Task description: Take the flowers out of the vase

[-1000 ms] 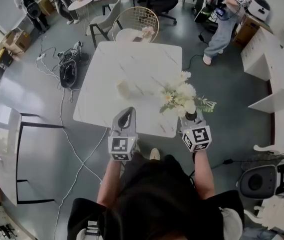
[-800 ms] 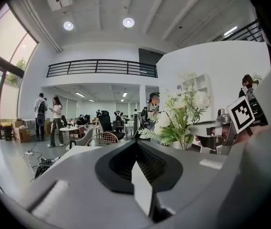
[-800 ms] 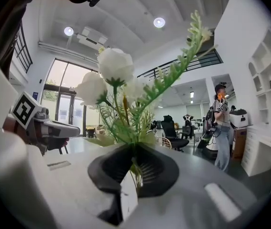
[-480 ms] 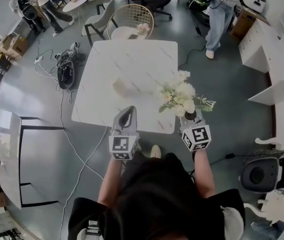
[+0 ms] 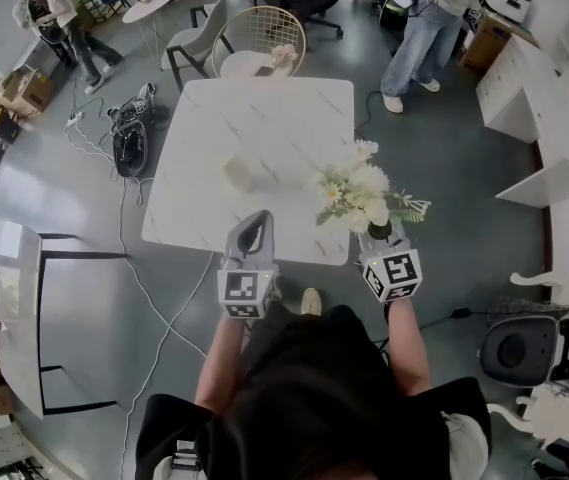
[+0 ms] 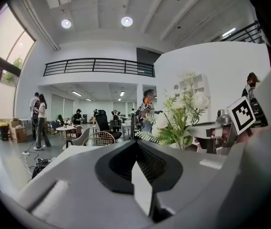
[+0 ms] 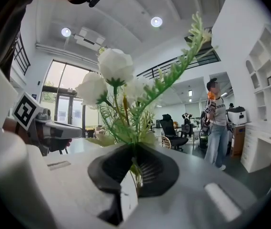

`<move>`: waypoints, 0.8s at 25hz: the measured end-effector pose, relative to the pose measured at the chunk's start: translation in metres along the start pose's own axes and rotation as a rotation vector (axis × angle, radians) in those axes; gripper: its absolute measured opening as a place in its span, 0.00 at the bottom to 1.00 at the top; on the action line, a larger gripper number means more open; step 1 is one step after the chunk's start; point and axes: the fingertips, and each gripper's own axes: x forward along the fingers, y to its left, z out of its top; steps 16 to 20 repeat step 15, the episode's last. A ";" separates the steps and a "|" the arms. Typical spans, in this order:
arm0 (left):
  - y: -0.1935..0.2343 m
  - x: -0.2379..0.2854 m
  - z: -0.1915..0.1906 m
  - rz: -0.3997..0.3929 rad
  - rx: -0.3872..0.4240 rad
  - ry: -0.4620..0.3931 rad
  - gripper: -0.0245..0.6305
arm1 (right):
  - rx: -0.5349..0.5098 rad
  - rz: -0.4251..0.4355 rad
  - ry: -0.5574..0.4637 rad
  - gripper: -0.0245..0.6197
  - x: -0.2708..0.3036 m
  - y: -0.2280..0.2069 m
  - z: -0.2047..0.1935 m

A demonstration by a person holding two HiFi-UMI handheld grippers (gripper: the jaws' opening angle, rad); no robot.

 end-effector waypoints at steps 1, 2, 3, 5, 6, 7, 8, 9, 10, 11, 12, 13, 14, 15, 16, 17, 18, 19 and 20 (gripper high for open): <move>0.000 0.001 0.000 0.000 0.000 0.000 0.05 | 0.000 0.000 0.001 0.08 0.000 0.000 0.000; -0.001 0.001 0.000 -0.001 0.000 -0.001 0.05 | 0.000 0.001 0.001 0.08 0.000 0.000 -0.001; -0.001 0.002 0.000 -0.003 0.001 -0.002 0.05 | 0.000 0.003 0.002 0.08 0.000 0.000 -0.001; -0.002 0.001 0.000 -0.005 0.002 -0.001 0.05 | -0.001 0.005 0.001 0.08 -0.001 0.001 -0.002; -0.003 0.001 0.000 -0.006 0.001 0.001 0.05 | -0.002 0.005 0.000 0.08 -0.001 0.001 -0.001; -0.003 0.001 -0.001 -0.006 0.000 0.003 0.05 | -0.002 0.004 -0.001 0.08 -0.001 0.002 -0.001; -0.003 0.001 -0.002 -0.007 -0.003 0.004 0.05 | -0.001 0.004 -0.003 0.08 -0.001 0.002 0.000; -0.003 0.001 -0.002 -0.007 -0.005 0.005 0.05 | -0.001 0.004 -0.004 0.08 0.000 0.001 0.000; -0.003 0.001 -0.003 -0.008 -0.004 0.004 0.05 | 0.000 0.005 -0.005 0.08 0.000 0.001 0.000; -0.003 0.002 -0.003 -0.008 -0.002 0.004 0.05 | 0.001 0.005 -0.006 0.08 0.000 0.001 0.000; -0.002 0.002 -0.003 -0.007 0.000 0.004 0.05 | 0.002 0.006 -0.007 0.08 0.001 0.001 0.000; -0.002 0.003 -0.003 -0.006 0.001 0.005 0.05 | 0.003 0.006 -0.009 0.08 0.001 0.001 0.000; -0.002 0.003 -0.004 -0.005 0.002 0.005 0.05 | 0.003 0.005 -0.010 0.08 0.001 0.000 0.000; -0.001 0.003 -0.004 -0.004 0.002 0.006 0.05 | 0.003 0.005 -0.011 0.08 0.001 0.000 0.001; -0.001 0.003 -0.004 -0.004 0.002 0.006 0.05 | 0.003 0.005 -0.011 0.08 0.001 0.000 0.001; -0.001 0.003 -0.004 -0.004 0.002 0.006 0.05 | 0.003 0.005 -0.011 0.08 0.001 0.000 0.001; -0.001 0.003 -0.004 -0.004 0.002 0.006 0.05 | 0.003 0.005 -0.011 0.08 0.001 0.000 0.001; -0.001 0.003 -0.004 -0.004 0.002 0.006 0.05 | 0.003 0.005 -0.011 0.08 0.001 0.000 0.001; -0.001 0.003 -0.004 -0.004 0.002 0.006 0.05 | 0.003 0.005 -0.011 0.08 0.001 0.000 0.001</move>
